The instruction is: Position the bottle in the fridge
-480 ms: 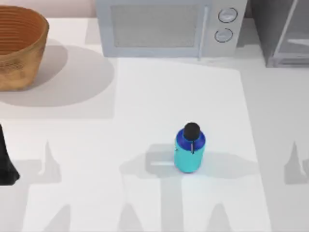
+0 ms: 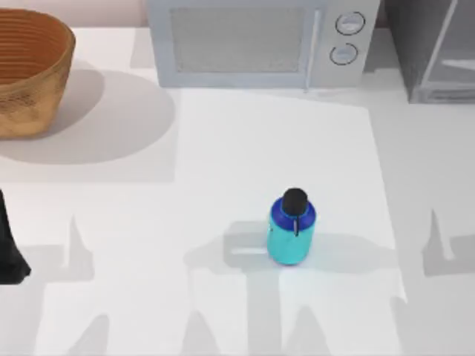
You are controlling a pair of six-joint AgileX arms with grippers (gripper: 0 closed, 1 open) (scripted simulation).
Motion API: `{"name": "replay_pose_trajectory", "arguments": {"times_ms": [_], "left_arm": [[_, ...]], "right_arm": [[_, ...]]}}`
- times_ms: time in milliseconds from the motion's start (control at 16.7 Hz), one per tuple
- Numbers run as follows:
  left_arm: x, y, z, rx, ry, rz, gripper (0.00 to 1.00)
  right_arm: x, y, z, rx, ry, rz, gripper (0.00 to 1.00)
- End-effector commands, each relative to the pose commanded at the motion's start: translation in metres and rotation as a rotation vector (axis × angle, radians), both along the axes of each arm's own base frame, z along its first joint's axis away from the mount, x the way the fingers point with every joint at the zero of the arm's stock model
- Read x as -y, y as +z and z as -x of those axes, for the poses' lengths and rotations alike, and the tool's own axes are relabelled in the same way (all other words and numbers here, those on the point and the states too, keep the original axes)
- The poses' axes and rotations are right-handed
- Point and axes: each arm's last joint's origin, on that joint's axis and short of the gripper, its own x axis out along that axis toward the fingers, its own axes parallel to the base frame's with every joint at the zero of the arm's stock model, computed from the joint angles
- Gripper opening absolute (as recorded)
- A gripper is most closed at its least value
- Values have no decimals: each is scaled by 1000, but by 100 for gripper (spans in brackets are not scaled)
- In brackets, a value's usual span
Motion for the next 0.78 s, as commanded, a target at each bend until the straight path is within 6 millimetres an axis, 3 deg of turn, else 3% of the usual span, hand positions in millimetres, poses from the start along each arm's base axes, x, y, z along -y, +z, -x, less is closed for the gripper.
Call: {"name": "replay_pose_trajectory", "arguments": {"times_ms": [360,780], "left_arm": [[0,0,0,0,0,0,100],[0,0,0,0,0,0,100]], "right_arm": [[-32,-3,-36,-52,198,18,100],[-87,-56,-63,-188,458,66,100]]}}
